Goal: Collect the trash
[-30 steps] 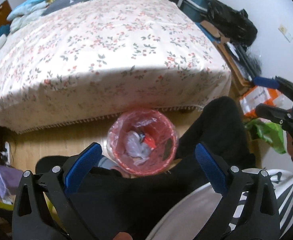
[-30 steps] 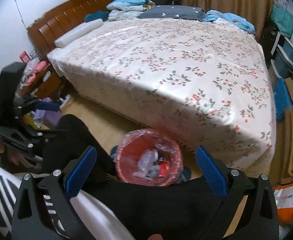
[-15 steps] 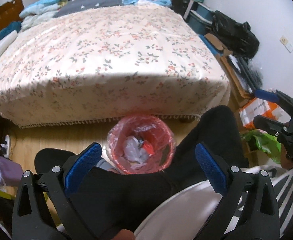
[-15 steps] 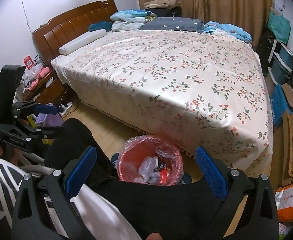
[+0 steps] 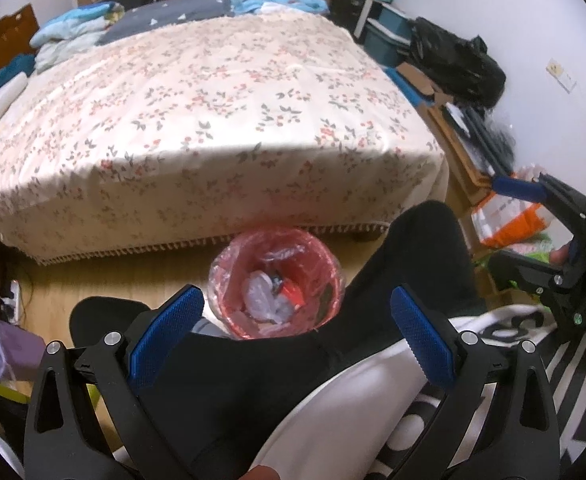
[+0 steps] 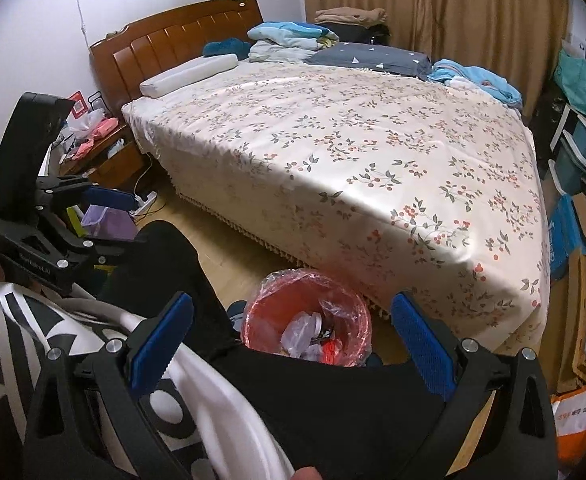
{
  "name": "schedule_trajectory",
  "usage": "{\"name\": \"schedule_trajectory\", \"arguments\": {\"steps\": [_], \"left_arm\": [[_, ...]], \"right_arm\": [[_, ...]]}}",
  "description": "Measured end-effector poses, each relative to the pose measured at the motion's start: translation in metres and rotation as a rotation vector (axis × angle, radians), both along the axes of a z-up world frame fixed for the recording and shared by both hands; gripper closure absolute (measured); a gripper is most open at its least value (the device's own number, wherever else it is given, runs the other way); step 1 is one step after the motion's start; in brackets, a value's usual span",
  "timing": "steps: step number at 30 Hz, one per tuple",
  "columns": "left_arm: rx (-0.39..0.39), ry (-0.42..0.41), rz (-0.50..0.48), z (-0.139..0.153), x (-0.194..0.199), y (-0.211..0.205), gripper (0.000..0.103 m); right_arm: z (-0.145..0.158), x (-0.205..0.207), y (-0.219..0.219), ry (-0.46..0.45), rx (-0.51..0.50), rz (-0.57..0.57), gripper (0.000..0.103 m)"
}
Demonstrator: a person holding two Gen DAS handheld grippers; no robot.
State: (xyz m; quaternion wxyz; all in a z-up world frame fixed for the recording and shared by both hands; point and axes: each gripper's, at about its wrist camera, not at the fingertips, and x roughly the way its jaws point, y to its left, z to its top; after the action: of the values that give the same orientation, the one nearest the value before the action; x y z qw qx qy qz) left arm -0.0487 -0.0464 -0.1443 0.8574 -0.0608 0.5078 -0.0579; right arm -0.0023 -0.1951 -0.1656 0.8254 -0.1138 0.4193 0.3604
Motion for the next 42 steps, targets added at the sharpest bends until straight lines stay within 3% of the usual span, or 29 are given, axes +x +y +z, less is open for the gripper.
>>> {"name": "schedule_trajectory", "arguments": {"steps": [3,16,31,42], "left_arm": [[0.010,-0.011,-0.027,0.002,-0.005,-0.006,0.006],[-0.005,0.011,-0.076,-0.001,-0.014,-0.012,0.006],[-0.005,0.022,-0.071,-0.002,-0.014,-0.012,0.006],[-0.002,0.021,-0.071,-0.002,-0.014,-0.010,0.006]], "right_arm": [[-0.004,0.000,-0.002,0.040,0.011,-0.017,0.005],[-0.010,-0.003,-0.004,0.056,-0.001,-0.036,0.005],[-0.016,-0.002,-0.001,0.117,-0.001,-0.007,0.005],[-0.015,-0.002,-0.001,0.114,0.001,-0.006,0.005]]}}
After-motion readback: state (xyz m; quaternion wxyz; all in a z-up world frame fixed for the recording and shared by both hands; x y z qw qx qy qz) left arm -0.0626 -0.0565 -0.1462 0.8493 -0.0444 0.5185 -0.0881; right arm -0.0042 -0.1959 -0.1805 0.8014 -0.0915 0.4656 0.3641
